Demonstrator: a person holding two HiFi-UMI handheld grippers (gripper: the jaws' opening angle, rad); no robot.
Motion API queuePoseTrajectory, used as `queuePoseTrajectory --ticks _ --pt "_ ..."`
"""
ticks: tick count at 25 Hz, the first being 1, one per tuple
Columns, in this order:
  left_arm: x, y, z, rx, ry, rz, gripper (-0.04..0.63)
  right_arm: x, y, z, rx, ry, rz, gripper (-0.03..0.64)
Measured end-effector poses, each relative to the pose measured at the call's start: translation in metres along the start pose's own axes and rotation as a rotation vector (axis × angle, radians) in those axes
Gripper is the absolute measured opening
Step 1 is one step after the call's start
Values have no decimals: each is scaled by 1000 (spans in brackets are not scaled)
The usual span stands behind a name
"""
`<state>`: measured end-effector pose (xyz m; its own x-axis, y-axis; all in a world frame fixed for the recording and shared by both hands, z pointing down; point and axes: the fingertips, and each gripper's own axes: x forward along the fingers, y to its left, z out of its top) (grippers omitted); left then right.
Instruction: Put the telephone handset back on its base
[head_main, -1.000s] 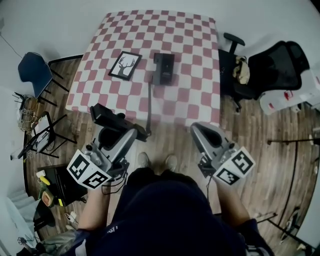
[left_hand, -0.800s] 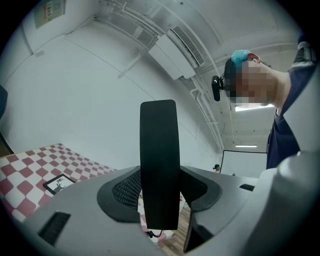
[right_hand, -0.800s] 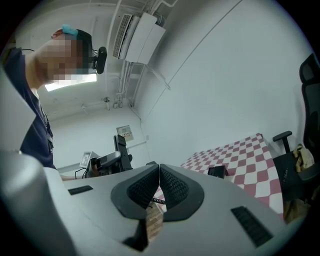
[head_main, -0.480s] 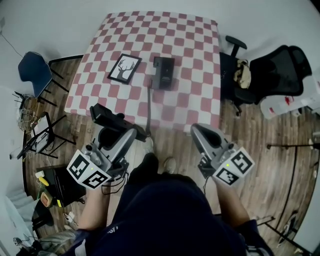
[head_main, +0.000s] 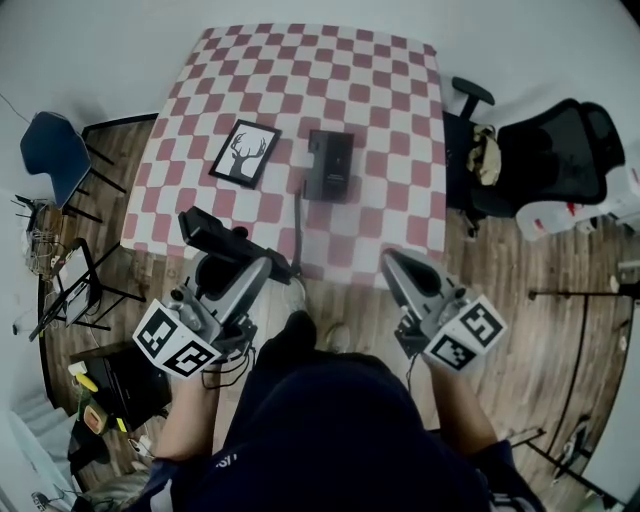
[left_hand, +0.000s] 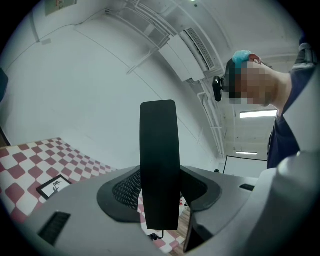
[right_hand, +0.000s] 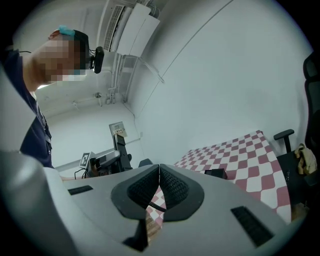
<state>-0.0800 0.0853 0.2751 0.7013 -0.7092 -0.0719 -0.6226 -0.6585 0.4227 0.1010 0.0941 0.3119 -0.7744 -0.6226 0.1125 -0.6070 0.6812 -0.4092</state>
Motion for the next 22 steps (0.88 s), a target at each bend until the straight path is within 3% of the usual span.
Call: queuePoseTrajectory --ticks 22 --pt "58 159 22 -103 90 -98 249 141 -56 26 21 36 -151 17"
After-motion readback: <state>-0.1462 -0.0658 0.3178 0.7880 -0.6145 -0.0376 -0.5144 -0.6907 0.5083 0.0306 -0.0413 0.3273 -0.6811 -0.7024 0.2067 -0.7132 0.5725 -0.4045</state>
